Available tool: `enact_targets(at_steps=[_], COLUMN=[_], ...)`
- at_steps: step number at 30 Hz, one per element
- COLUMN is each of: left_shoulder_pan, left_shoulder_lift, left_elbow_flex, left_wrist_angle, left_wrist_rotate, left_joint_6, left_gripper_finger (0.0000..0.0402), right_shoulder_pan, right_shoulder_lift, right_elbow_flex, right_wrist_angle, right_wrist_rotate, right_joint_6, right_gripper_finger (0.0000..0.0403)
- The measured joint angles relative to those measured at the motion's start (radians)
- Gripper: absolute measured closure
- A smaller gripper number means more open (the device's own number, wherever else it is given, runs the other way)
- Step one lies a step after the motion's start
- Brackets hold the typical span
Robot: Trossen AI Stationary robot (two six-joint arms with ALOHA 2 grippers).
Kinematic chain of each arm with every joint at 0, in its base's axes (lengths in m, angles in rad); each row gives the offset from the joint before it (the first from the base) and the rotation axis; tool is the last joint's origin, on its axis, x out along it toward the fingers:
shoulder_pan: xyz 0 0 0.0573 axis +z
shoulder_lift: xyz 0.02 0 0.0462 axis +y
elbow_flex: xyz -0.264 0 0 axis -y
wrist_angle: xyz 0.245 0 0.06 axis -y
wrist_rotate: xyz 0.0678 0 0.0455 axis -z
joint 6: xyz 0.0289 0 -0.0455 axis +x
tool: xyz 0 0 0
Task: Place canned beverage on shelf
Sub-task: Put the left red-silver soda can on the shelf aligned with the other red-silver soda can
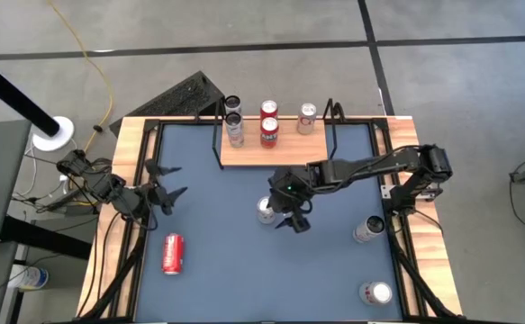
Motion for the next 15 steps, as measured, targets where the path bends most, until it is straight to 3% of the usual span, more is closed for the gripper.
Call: enact_targets(at_steps=[10, 15], left_shoulder_pan=[0.000, 0.000], left_shoulder_lift=[0.004, 0.020], left_elbow_flex=[0.000, -0.027], left_wrist_angle=[-0.016, 0.158], left_wrist_rotate=[-0.040, -0.193], left_joint_6=[-0.035, -0.071], left_gripper_finger=[0.0072, 0.0072], right_shoulder_pan=[-0.014, -0.029], right_shoulder_lift=[0.009, 0.009], right_elbow_flex=[0.000, 0.000], right_wrist_angle=[0.025, 0.027], right_wrist_rotate=[0.027, 0.027], right_joint_6=[0.007, 0.001], right_gripper_finger=[0.0088, 0.0088])
